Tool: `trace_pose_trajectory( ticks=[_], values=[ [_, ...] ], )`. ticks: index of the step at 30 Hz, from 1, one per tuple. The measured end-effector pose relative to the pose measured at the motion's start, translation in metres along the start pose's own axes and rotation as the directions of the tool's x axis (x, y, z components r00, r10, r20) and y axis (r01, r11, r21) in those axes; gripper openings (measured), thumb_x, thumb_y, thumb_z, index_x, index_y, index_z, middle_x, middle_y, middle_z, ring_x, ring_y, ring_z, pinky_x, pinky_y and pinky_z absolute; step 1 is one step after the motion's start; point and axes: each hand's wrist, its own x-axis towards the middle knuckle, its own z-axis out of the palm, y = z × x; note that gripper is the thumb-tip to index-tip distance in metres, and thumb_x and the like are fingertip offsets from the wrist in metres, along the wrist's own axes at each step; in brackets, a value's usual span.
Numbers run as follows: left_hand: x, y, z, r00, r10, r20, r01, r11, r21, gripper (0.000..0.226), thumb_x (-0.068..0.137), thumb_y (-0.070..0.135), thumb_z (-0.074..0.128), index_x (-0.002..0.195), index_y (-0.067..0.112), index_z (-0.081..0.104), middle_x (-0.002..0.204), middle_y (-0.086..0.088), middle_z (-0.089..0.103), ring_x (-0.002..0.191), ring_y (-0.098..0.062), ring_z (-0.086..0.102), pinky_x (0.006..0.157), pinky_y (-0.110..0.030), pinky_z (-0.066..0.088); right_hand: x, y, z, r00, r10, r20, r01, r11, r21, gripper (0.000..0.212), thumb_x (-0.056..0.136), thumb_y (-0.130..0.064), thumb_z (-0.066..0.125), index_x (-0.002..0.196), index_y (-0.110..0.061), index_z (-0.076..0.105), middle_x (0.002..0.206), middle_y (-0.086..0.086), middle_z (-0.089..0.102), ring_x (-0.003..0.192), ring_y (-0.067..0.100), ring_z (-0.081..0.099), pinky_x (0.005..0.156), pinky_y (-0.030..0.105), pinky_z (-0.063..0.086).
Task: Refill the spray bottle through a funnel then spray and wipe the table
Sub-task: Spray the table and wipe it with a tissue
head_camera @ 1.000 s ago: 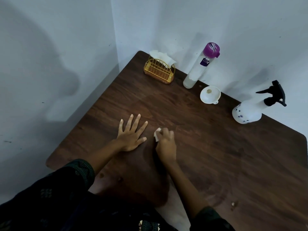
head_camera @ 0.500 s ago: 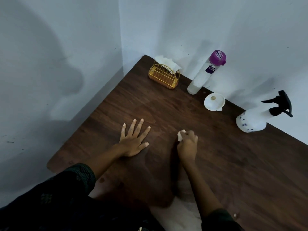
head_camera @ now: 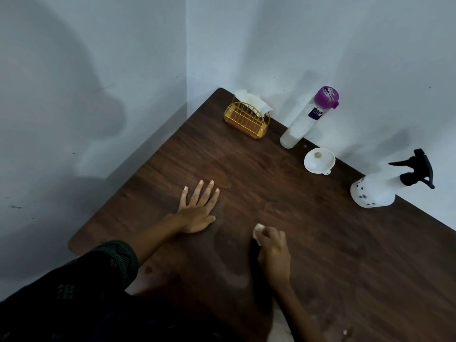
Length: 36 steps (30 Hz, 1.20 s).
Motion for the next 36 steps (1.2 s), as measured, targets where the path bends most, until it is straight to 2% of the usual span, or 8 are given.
trace_pose_trajectory(
  ticks=[4,7,11,17,21,25,30,36],
  values=[
    [0.001,0.000,0.000,1.000,-0.001,0.006,0.001,1.000,0.004,0.073,0.097,0.042,0.031,0.146,0.025,-0.020,0.150,0.003,-0.038,0.137,-0.022,-0.036,0.109,-0.054,-0.020,0.034,0.026,-0.008,0.948,0.308,-0.085,-0.308,0.951,0.012,0.027,0.086,-0.002,0.056,0.110,-0.006,0.066,0.104,0.011,0.057,0.092,0.029,0.048,0.063,0.033,0.045],
    [0.000,0.000,0.001,1.000,-0.002,0.003,0.002,1.000,0.009,0.073,0.097,0.042,0.031,0.146,0.025,-0.020,0.150,0.002,-0.038,0.137,-0.022,-0.035,0.109,-0.055,-0.019,0.075,0.007,-0.006,0.916,0.395,-0.072,-0.388,0.917,0.094,0.030,0.088,-0.003,0.047,0.112,-0.006,0.064,0.117,0.014,0.052,0.104,0.032,0.043,0.076,0.035,0.042],
    [-0.003,0.001,-0.001,1.000,0.001,-0.005,-0.001,1.000,0.008,0.073,0.097,0.042,0.031,0.146,0.025,-0.021,0.149,0.002,-0.038,0.137,-0.021,-0.035,0.110,-0.055,-0.019,0.093,-0.042,0.003,0.983,0.180,0.029,-0.181,0.981,0.072,0.030,0.093,-0.015,0.045,0.119,-0.012,0.059,0.123,0.006,0.046,0.110,0.024,0.042,0.084,0.035,0.045],
    [-0.002,0.001,-0.001,1.000,-0.011,-0.007,0.011,1.000,0.011,0.074,0.097,0.043,0.032,0.146,0.025,-0.021,0.150,0.002,-0.038,0.138,-0.022,-0.035,0.110,-0.055,-0.018,0.024,-0.048,0.013,0.988,-0.149,0.030,0.149,0.989,0.006,0.023,0.091,-0.019,0.052,0.113,-0.017,0.058,0.104,-0.003,0.054,0.087,0.008,0.043,0.063,0.021,0.042],
    [-0.001,0.002,0.001,1.000,-0.015,-0.027,0.015,1.000,0.011,0.073,0.097,0.043,0.033,0.146,0.026,-0.019,0.151,0.003,-0.036,0.138,-0.022,-0.033,0.111,-0.054,-0.017,0.002,0.034,-0.011,0.983,0.150,-0.106,-0.153,0.988,-0.019,0.024,0.089,-0.016,0.050,0.107,-0.014,0.065,0.103,0.006,0.058,0.093,0.023,0.049,0.068,0.032,0.047],
    [-0.003,0.002,0.002,0.999,-0.023,-0.047,0.024,1.000,0.016,0.073,0.097,0.043,0.033,0.147,0.026,-0.018,0.151,0.003,-0.035,0.139,-0.021,-0.032,0.112,-0.053,-0.016,-0.023,0.103,-0.040,0.815,0.554,-0.169,-0.553,0.831,0.060,0.030,0.087,-0.002,0.052,0.112,-0.006,0.066,0.111,0.018,0.054,0.104,0.036,0.046,0.079,0.042,0.046],
    [-0.005,0.004,0.002,0.998,-0.025,-0.059,0.025,1.000,0.006,0.072,0.097,0.043,0.033,0.147,0.027,-0.016,0.152,0.003,-0.033,0.140,-0.021,-0.031,0.112,-0.053,-0.016,-0.047,0.086,-0.035,0.629,0.744,-0.224,-0.716,0.667,0.207,0.030,0.082,-0.002,0.054,0.111,0.000,0.064,0.110,0.026,0.053,0.104,0.042,0.049,0.081,0.046,0.045],
    [-0.006,0.004,0.000,0.997,-0.011,-0.074,0.010,1.000,-0.009,0.074,0.097,0.044,0.033,0.147,0.025,-0.017,0.153,0.005,-0.032,0.141,-0.020,-0.029,0.113,-0.051,-0.014,-0.002,-0.014,-0.002,0.799,0.591,-0.112,-0.552,0.794,0.254,0.022,0.088,-0.010,0.049,0.104,-0.008,0.063,0.111,0.013,0.052,0.106,0.032,0.048,0.081,0.037,0.044]
  ],
)
